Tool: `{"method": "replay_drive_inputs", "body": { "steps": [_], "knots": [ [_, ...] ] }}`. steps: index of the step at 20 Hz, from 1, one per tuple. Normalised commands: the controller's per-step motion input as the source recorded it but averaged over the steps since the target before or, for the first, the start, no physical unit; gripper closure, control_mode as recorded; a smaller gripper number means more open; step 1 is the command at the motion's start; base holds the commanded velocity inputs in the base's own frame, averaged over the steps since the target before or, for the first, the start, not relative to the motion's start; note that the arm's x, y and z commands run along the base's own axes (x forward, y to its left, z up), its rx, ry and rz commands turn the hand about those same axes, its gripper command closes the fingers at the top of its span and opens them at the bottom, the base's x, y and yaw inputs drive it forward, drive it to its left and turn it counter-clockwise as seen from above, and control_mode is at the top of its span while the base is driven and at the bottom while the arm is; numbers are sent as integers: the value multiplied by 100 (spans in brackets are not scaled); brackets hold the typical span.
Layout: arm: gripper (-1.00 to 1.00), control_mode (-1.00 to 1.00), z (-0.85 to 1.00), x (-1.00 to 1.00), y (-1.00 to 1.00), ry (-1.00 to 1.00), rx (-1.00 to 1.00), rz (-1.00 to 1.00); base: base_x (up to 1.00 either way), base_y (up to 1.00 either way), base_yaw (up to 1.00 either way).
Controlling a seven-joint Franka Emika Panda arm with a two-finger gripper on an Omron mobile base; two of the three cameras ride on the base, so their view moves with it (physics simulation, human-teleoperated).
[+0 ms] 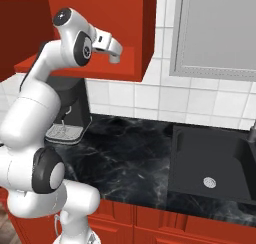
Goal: Move the mustard and shaker from the cabinet to the dining counter.
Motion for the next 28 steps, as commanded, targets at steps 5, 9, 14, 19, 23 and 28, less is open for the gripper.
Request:
{"method": "replay_drive_inputs", "body": {
  "steps": [5,9,14,19,23,28],
  "knots": [
    [-100,-100,-2,27,-7,0,0,0,0,0,0],
    [-100,-100,-1,23,-6,0,0,0,0,0,0],
    [-100,-100,-11,20,-1,0,0,0,0,0,0],
    [-100,-100,-15,16,-1,0,0,0,0,0,0],
    [-100,-100,-12,15,-7,0,0,0,0,0,0],
    [-100,-100,-1,18,-8,1,0,0,0,0,0]
  ]
}}
